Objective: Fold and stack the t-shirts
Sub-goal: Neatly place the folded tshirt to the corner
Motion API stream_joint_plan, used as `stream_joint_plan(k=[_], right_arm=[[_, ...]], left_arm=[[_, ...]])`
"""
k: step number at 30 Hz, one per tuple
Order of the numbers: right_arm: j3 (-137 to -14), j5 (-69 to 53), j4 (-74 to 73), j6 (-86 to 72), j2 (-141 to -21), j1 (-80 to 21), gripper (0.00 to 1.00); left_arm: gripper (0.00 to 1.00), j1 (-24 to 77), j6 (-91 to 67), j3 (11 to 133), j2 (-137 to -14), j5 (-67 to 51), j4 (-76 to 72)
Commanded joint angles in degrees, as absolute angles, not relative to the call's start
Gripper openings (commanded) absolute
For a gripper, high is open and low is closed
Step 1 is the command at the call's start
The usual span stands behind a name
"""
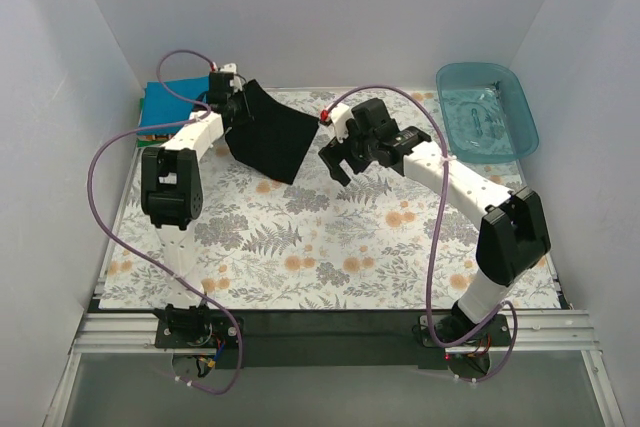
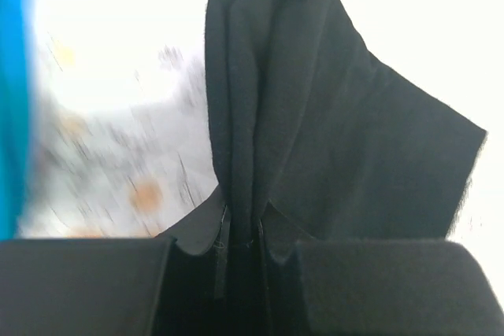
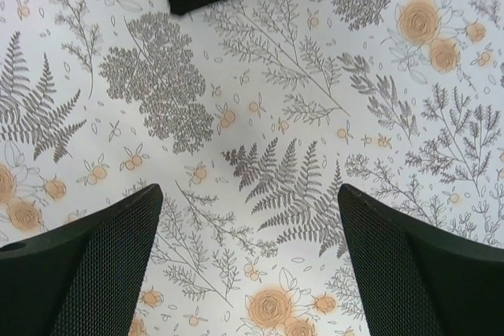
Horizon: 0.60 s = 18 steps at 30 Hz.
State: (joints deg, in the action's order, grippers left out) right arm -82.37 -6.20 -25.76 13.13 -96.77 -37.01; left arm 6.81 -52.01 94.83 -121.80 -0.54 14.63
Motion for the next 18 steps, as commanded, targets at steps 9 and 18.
stream_joint_plan(k=[9, 18], right_arm=[[-72.69, -4.4, -28.04, 17.31, -86.58, -32.35, 0.98], [-71.19, -5.89, -28.04, 16.7, -86.04, -30.06, 0.98]], left_arm=[[0.0, 3.69, -38.94, 123.55, -129.46, 3.69, 22.76], [0.0, 3.6, -33.76, 129.2, -126.83, 3.43, 22.94]])
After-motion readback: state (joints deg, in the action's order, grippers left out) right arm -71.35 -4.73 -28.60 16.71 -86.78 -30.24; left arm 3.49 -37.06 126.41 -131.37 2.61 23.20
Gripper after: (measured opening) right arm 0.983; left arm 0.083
